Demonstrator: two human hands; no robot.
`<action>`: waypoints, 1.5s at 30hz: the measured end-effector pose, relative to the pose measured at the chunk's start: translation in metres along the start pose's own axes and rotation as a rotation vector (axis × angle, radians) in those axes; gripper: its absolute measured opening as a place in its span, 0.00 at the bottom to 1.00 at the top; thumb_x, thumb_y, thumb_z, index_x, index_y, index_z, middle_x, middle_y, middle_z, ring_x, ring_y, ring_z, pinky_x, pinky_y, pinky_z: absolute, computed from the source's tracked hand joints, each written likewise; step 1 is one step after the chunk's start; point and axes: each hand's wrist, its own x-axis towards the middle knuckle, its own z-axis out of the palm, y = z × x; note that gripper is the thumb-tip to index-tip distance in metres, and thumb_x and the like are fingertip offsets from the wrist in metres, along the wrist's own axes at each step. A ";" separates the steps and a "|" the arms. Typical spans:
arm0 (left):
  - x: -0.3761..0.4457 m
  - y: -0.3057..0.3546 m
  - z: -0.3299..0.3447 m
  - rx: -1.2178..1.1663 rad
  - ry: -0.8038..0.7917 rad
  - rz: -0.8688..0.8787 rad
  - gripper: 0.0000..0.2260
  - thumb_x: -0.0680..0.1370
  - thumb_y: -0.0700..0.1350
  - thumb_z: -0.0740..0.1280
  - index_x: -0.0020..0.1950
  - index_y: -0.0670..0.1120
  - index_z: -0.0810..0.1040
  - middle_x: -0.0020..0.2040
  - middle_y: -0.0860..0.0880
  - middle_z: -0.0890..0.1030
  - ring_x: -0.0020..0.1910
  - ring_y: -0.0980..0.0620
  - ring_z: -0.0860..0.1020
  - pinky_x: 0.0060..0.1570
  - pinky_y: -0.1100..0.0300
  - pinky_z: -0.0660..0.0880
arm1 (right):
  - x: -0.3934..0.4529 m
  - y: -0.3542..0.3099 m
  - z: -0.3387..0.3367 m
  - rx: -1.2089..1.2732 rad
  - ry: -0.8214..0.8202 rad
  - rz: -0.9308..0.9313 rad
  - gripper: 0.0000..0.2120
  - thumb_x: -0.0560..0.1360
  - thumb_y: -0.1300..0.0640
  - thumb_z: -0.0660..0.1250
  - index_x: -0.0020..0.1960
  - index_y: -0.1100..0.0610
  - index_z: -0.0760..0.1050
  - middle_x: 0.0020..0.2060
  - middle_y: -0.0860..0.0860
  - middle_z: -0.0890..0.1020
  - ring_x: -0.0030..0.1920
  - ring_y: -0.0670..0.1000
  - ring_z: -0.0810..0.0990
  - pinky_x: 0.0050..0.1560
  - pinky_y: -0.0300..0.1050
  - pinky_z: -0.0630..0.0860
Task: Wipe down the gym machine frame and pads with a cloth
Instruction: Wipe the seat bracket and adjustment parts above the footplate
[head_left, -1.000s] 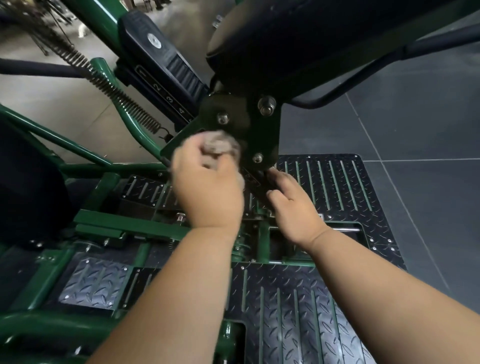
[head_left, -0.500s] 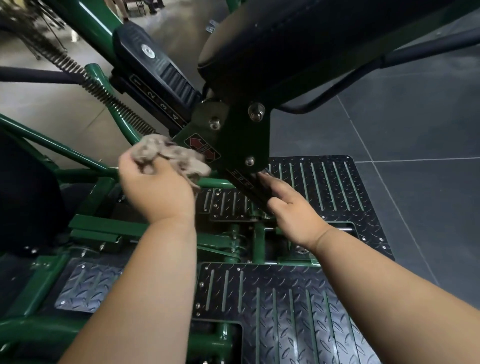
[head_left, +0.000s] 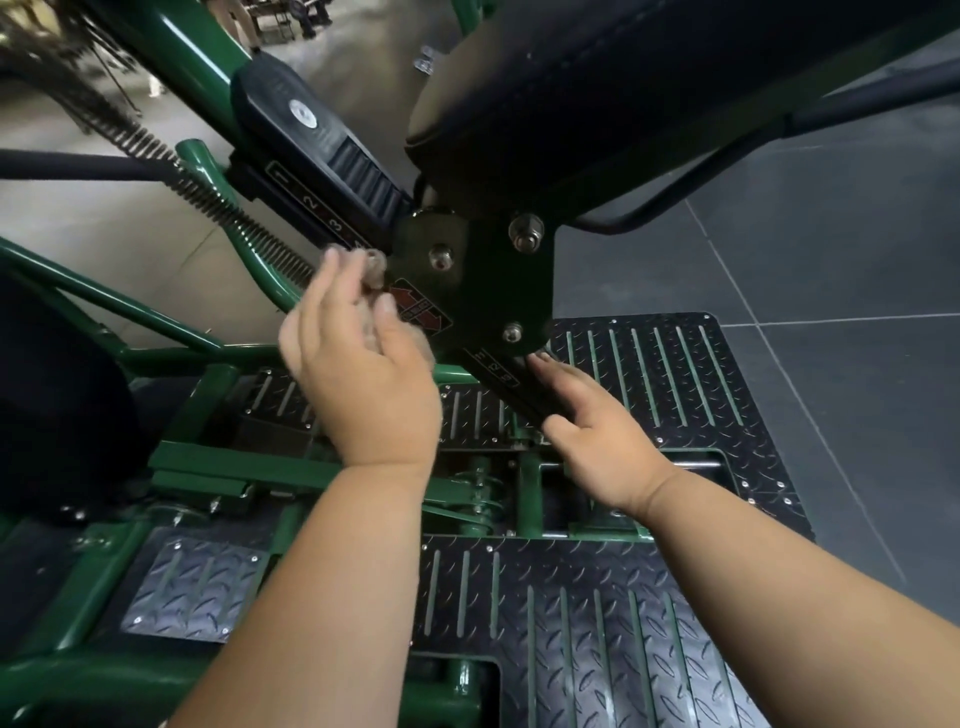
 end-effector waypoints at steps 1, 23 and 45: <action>-0.003 0.006 0.002 0.005 0.000 0.061 0.18 0.83 0.42 0.65 0.73 0.50 0.78 0.74 0.53 0.76 0.72 0.50 0.70 0.74 0.60 0.65 | 0.000 0.001 0.001 -0.004 0.007 -0.001 0.36 0.75 0.51 0.59 0.84 0.45 0.59 0.82 0.42 0.62 0.81 0.38 0.57 0.79 0.37 0.52; -0.049 -0.057 0.008 -0.477 -0.130 -1.214 0.12 0.83 0.38 0.68 0.60 0.52 0.84 0.54 0.47 0.87 0.52 0.44 0.87 0.53 0.44 0.85 | -0.022 0.017 0.006 0.103 0.251 0.085 0.26 0.80 0.60 0.63 0.76 0.45 0.72 0.68 0.39 0.76 0.66 0.37 0.75 0.69 0.36 0.68; 0.036 0.059 -0.055 -0.372 0.088 -0.443 0.01 0.82 0.46 0.69 0.52 0.51 0.78 0.46 0.55 0.82 0.42 0.66 0.80 0.38 0.73 0.74 | -0.022 -0.057 0.003 -0.047 0.338 -0.255 0.23 0.78 0.59 0.69 0.72 0.45 0.75 0.60 0.37 0.77 0.63 0.37 0.75 0.67 0.32 0.69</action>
